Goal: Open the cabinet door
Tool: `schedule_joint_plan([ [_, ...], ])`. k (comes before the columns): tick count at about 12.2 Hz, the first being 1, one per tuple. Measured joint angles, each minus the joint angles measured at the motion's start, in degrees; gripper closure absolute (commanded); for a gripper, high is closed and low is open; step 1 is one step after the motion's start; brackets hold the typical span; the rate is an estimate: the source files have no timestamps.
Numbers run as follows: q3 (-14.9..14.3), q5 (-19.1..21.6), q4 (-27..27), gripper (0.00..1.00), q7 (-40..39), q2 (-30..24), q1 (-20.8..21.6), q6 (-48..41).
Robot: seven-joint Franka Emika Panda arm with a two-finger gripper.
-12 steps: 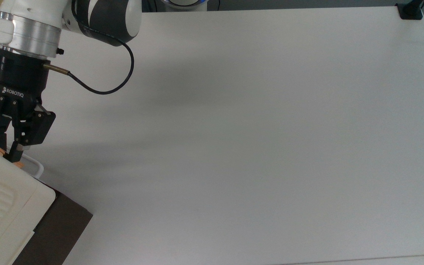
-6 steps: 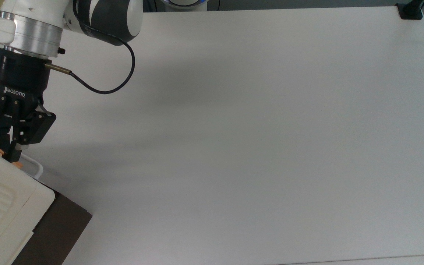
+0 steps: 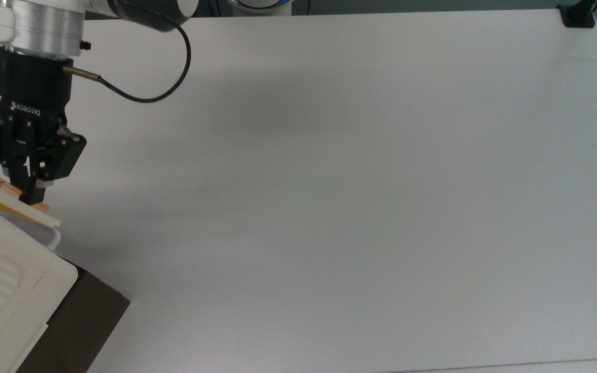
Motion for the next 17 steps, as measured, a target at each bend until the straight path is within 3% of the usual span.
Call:
schedule_joint_plan([
  [1,0.0,0.0,0.0,0.76,-0.4,-2.0,-0.1,-6.8],
  [2,-0.1,0.0,0.0,0.49,-1.2,-3.8,-0.2,-13.0],
  [3,-0.3,0.0,-0.1,0.12,-1.7,-5.2,-0.5,-19.9],
  [4,-0.3,0.6,-0.7,0.00,-2.9,-6.1,-0.7,-27.5],
  [6,-0.2,1.3,-1.3,0.00,-5.7,-7.1,-0.5,-39.9],
  [12,-0.8,1.3,-1.6,0.00,-14.8,-12.9,-1.1,-63.1],
  [17,-0.8,0.9,-1.7,0.00,-15.0,-15.3,-1.1,-64.6],
])
